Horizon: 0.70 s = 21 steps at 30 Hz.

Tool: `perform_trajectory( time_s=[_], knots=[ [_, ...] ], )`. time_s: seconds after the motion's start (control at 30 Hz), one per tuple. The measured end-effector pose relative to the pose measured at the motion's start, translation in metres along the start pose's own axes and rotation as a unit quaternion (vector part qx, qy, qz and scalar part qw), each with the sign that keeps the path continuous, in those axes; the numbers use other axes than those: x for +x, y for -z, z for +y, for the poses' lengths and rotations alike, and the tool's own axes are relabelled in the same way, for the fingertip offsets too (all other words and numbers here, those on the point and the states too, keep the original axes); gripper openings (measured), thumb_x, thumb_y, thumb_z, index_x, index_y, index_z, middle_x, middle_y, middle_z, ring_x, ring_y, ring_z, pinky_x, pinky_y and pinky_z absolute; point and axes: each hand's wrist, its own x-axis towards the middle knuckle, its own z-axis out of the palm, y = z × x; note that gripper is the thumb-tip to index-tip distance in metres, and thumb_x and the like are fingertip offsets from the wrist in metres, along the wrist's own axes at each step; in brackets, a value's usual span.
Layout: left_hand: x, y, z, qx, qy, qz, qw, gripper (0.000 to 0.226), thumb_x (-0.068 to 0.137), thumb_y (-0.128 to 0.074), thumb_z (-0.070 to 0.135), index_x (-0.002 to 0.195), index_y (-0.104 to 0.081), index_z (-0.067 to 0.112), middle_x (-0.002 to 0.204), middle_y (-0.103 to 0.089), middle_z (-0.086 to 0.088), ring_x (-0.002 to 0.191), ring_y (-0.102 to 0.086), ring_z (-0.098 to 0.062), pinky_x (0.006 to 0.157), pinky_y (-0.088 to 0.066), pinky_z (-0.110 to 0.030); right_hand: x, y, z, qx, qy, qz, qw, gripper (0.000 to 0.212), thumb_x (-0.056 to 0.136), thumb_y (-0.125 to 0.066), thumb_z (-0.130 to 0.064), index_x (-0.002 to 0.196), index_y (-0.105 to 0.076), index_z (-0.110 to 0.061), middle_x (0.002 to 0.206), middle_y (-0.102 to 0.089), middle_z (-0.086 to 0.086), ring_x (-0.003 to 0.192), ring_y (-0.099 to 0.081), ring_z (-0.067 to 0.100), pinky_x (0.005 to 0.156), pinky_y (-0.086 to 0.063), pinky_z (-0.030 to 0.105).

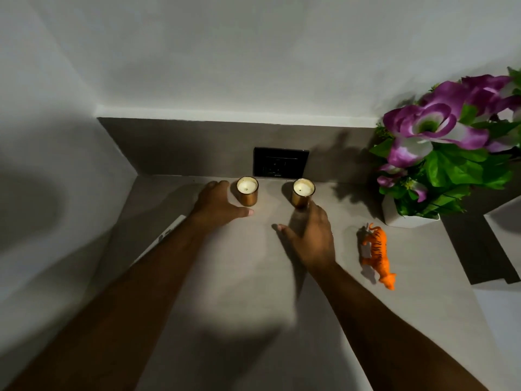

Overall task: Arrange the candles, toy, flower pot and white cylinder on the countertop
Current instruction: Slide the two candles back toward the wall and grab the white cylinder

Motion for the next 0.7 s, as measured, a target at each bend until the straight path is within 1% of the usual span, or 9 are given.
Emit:
perform_trajectory(
  time_s=[0.07, 0.17, 0.2, 0.23, 0.3, 0.37, 0.43, 0.53, 0.7],
  knots=[
    [-0.012, 0.021, -0.019, 0.037, 0.020, -0.012, 0.999, 0.103, 0.056, -0.080, 0.062, 0.139, -0.037, 0.018, 0.149, -0.038, -0.009, 0.131, -0.040, -0.032, 0.100, -0.042, -0.043, -0.020, -0.003, 0.008, -0.077, 0.018, -0.014, 0.997, 0.105, 0.078, -0.062, -0.072, 0.154, -0.017, -0.016, 0.161, -0.023, 0.008, 0.148, -0.023, 0.030, 0.117, -0.026, 0.047],
    [-0.037, 0.053, -0.052, 0.027, 0.083, -0.054, 0.995, 0.113, 0.049, -0.080, 0.067, 0.141, -0.033, 0.022, 0.151, -0.035, -0.007, 0.123, -0.047, -0.031, 0.072, -0.052, -0.031, -0.041, -0.006, 0.018, -0.159, 0.055, -0.040, 0.985, 0.110, 0.078, -0.048, -0.081, 0.156, -0.013, -0.013, 0.165, -0.013, 0.011, 0.152, -0.009, 0.031, 0.122, -0.014, 0.048],
    [-0.045, 0.061, -0.062, 0.057, 0.103, -0.090, 0.989, 0.117, 0.049, -0.079, 0.067, 0.144, -0.028, 0.021, 0.153, -0.032, -0.007, 0.126, -0.045, -0.032, 0.075, -0.053, -0.034, -0.045, -0.007, 0.021, -0.188, 0.072, -0.047, 0.978, 0.110, 0.077, -0.042, -0.084, 0.156, -0.014, -0.013, 0.165, -0.013, 0.012, 0.152, -0.007, 0.032, 0.123, -0.012, 0.049],
    [-0.054, 0.069, -0.071, 0.088, 0.113, -0.127, 0.981, 0.120, 0.047, -0.078, 0.070, 0.144, -0.029, 0.021, 0.153, -0.034, -0.008, 0.128, -0.045, -0.031, 0.084, -0.052, -0.038, -0.049, -0.007, 0.023, -0.216, 0.085, -0.057, 0.971, 0.111, 0.077, -0.036, -0.087, 0.156, -0.015, -0.013, 0.165, -0.012, 0.012, 0.153, -0.005, 0.032, 0.123, -0.009, 0.050],
    [-0.069, 0.074, -0.085, 0.082, 0.110, -0.170, 0.976, 0.115, 0.036, -0.080, 0.073, 0.132, -0.043, 0.023, 0.141, -0.051, -0.007, 0.112, -0.056, -0.024, 0.089, -0.048, -0.037, -0.054, -0.008, 0.027, -0.255, 0.099, -0.073, 0.959, 0.115, 0.074, -0.022, -0.093, 0.157, -0.013, -0.014, 0.166, -0.007, 0.012, 0.153, 0.000, 0.033, 0.123, -0.003, 0.051],
    [-0.079, 0.069, -0.096, 0.048, 0.106, -0.142, 0.983, 0.106, 0.041, -0.087, 0.062, 0.131, -0.046, 0.023, 0.132, -0.056, -0.004, 0.100, -0.055, -0.018, 0.084, -0.045, -0.032, -0.059, -0.010, 0.031, -0.275, 0.109, -0.084, 0.952, 0.117, 0.071, -0.013, -0.095, 0.157, -0.009, -0.017, 0.166, 0.001, 0.011, 0.153, 0.006, 0.033, 0.121, 0.003, 0.052],
    [-0.085, 0.062, -0.103, 0.031, 0.112, -0.097, 0.988, 0.096, 0.052, -0.089, 0.051, 0.132, -0.046, 0.020, 0.132, -0.057, -0.006, 0.099, -0.053, -0.019, 0.082, -0.043, -0.031, -0.063, -0.013, 0.034, -0.285, 0.118, -0.087, 0.947, 0.117, 0.070, -0.008, -0.096, 0.158, -0.004, -0.018, 0.166, 0.006, 0.010, 0.152, 0.011, 0.032, 0.121, 0.007, 0.053],
    [-0.086, 0.054, -0.107, 0.023, 0.125, -0.064, 0.990, 0.085, 0.057, -0.087, 0.046, 0.128, -0.050, 0.016, 0.126, -0.060, -0.009, 0.098, -0.057, -0.024, 0.081, -0.047, -0.034, -0.065, -0.014, 0.036, -0.296, 0.120, -0.092, 0.943, 0.116, 0.071, -0.008, -0.095, 0.158, -0.002, -0.019, 0.166, 0.008, 0.009, 0.152, 0.013, 0.032, 0.121, 0.008, 0.054],
    [-0.085, 0.052, -0.100, -0.019, 0.144, 0.033, 0.989, 0.069, 0.059, -0.085, 0.045, 0.113, -0.056, 0.013, 0.105, -0.064, -0.011, 0.078, -0.059, -0.024, 0.065, -0.047, -0.031, -0.059, -0.018, 0.032, -0.302, 0.109, -0.094, 0.943, 0.119, 0.068, -0.005, -0.097, 0.157, 0.000, -0.019, 0.166, 0.010, 0.009, 0.152, 0.014, 0.032, 0.118, 0.012, 0.055]
  ],
)
